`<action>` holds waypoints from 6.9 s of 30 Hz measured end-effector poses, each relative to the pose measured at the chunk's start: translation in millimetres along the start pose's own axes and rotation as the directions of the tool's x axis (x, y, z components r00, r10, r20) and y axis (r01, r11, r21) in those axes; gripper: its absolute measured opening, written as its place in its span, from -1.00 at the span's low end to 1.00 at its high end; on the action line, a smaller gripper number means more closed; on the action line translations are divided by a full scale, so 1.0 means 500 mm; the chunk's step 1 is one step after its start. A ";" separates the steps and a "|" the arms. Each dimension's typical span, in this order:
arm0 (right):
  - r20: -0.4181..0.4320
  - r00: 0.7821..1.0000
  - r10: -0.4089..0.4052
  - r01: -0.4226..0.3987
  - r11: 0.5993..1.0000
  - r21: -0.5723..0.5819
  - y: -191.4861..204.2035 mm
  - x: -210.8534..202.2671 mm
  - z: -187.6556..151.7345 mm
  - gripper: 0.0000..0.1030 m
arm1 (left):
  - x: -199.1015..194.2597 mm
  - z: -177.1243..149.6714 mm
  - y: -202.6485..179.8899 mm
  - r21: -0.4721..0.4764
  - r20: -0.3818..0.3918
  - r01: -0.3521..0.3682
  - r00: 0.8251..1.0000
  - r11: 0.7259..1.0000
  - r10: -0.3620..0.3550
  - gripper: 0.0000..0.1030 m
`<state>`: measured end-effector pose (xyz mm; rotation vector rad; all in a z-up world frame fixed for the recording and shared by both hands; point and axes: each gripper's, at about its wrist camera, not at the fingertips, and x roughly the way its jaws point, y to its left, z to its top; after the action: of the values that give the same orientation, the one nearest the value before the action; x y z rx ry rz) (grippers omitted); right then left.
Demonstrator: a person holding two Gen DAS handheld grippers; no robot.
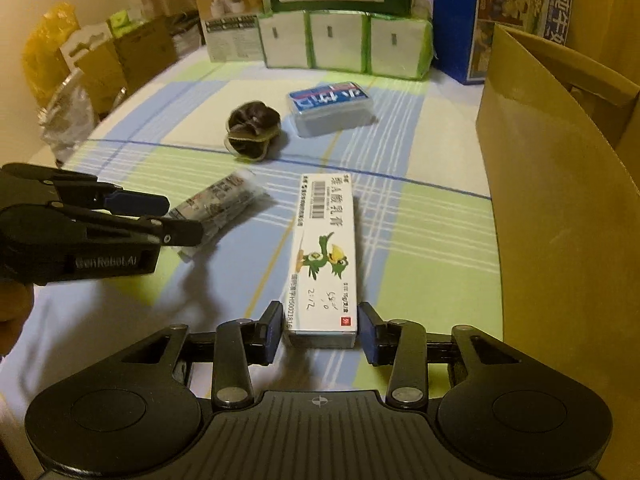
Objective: Organize objects
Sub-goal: 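Grasp the white medicine tube box with the right gripper while the left gripper grasps the snack packet, then lift the medicine box and snack packet and carry both toward the cardboard box, then lower the medicine box and snack packet into the box and open both grippers, then move both tools back over the table toward the scrunchie and floss box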
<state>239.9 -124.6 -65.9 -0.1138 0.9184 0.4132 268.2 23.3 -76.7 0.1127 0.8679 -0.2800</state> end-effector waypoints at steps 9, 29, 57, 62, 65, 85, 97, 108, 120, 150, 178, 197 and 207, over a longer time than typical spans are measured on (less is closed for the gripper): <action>0.030 0.999 -0.011 0.012 0.998 -0.057 -0.005 0.040 0.023 -0.07 | 0.030 -0.001 0.004 0.009 0.025 0.027 0.999 1.000 -0.027 -0.20; 0.041 0.999 -0.027 0.028 0.999 -0.044 -0.018 0.068 0.039 -0.30 | 0.062 0.010 -0.014 0.075 0.029 0.016 0.999 0.997 -0.018 -0.34; 0.145 0.988 -0.059 0.032 0.983 0.182 0.001 -0.266 -0.059 -0.32 | -0.233 -0.031 -0.111 -0.100 0.063 -0.009 0.998 0.995 0.015 -0.39; 0.174 0.982 -0.070 0.034 0.979 0.203 -0.004 -0.345 -0.075 -0.32 | -0.291 -0.054 -0.161 -0.101 0.064 -0.004 0.998 0.995 0.010 -0.39; 0.184 0.979 -0.083 0.044 0.977 0.207 -0.011 -0.379 -0.087 -0.32 | -0.316 -0.061 -0.188 -0.093 0.070 -0.007 0.997 0.996 0.014 -0.39; 0.245 0.955 -0.166 0.094 0.955 0.280 -0.083 -0.520 -0.145 -0.31 | -0.381 -0.031 -0.317 -0.024 0.106 0.062 0.993 0.998 -0.059 -0.39; 0.258 0.937 -0.236 0.139 0.929 0.343 -0.159 -0.558 -0.149 -0.31 | -0.376 0.009 -0.374 0.015 0.124 0.107 0.986 0.994 -0.108 -0.39; 0.261 0.932 -0.253 0.146 0.919 0.367 -0.188 -0.570 -0.155 -0.31 | -0.366 0.023 -0.403 0.033 0.122 0.123 0.985 0.992 -0.126 -0.39; 0.253 0.931 -0.263 0.157 0.914 0.373 -0.227 -0.567 -0.148 -0.31 | -0.343 0.045 -0.430 0.058 0.114 0.135 0.983 0.989 -0.141 -0.39; 0.232 0.935 -0.267 0.180 0.924 0.337 -0.398 -0.447 0.013 -0.31 | -0.157 0.240 -0.513 0.145 0.097 0.166 0.979 0.976 -0.181 -0.38; 0.305 0.936 -0.175 0.071 0.943 0.324 -0.396 -0.387 0.069 -0.05 | -0.160 0.230 -0.398 0.041 0.118 0.098 0.988 0.994 -0.102 0.01; 0.323 0.934 -0.156 0.012 0.914 0.406 -0.251 -0.492 -0.050 0.85 | -0.298 0.074 -0.268 -0.055 0.129 0.037 0.991 0.998 -0.030 0.59; 0.328 0.941 -0.079 -0.028 0.950 0.310 -0.115 -0.491 -0.055 0.96 | -0.363 0.000 -0.166 -0.120 0.120 -0.050 0.991 0.992 0.064 0.88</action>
<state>110.8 -257.9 107.2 0.2291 0.6312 0.2475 133.3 -20.7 63.4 0.0109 0.7547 -0.1803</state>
